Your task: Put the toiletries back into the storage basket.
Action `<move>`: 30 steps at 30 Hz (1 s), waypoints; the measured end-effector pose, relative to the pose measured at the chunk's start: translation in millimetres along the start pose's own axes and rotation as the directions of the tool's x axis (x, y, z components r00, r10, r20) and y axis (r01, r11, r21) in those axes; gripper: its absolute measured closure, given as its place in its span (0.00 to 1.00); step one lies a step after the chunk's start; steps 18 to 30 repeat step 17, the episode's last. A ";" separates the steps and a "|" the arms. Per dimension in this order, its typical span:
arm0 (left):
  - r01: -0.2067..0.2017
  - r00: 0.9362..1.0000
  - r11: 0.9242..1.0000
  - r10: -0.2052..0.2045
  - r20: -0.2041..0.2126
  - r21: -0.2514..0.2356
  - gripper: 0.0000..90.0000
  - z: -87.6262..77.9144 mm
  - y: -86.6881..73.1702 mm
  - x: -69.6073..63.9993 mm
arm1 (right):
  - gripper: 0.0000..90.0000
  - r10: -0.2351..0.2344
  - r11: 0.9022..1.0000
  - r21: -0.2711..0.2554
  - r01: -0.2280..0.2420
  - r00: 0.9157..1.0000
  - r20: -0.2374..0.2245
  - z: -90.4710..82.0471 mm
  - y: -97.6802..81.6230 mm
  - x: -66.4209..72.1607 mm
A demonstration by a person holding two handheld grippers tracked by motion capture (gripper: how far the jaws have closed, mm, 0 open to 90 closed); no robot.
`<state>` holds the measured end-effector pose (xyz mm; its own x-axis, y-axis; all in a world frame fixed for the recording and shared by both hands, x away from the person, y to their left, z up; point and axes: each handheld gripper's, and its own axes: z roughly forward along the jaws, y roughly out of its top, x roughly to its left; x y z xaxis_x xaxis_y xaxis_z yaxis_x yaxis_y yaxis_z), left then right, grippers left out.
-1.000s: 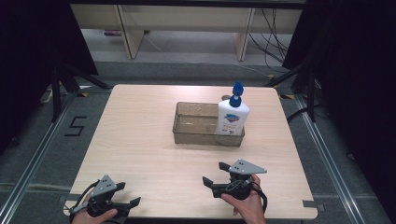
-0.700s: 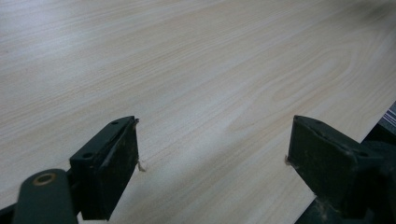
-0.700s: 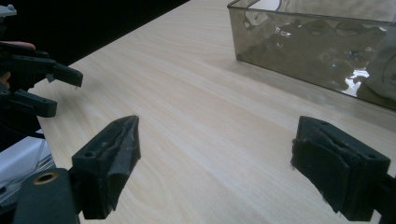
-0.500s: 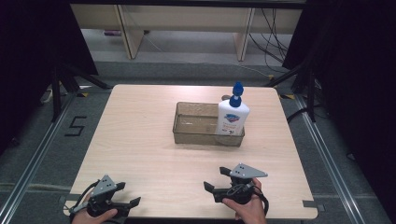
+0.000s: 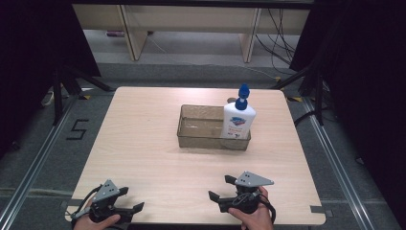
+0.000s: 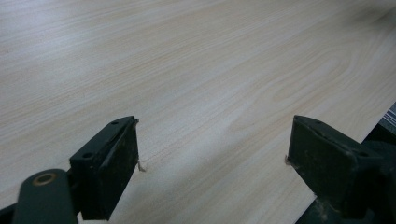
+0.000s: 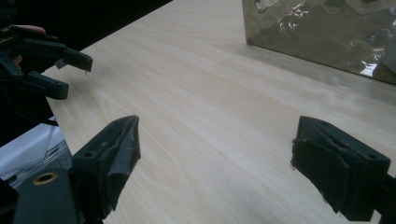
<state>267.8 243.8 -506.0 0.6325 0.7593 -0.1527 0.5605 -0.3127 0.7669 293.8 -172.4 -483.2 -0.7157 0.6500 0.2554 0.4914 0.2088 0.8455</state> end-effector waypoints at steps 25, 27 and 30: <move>-0.001 1.000 1.000 0.001 -0.001 0.003 0.17 -0.2 0.2 -0.1 | 0.17 0.005 1.000 0.000 -0.005 1.000 0.001 2.9 -1.7 0.4; -0.001 1.000 1.000 0.001 -0.001 0.003 0.17 -0.2 0.2 -0.1 | 0.17 0.005 1.000 0.000 -0.005 1.000 0.001 2.9 -1.7 0.4; -0.001 1.000 1.000 0.001 -0.001 0.003 0.17 -0.2 0.2 -0.1 | 0.17 0.005 1.000 0.000 -0.005 1.000 0.001 2.9 -1.7 0.4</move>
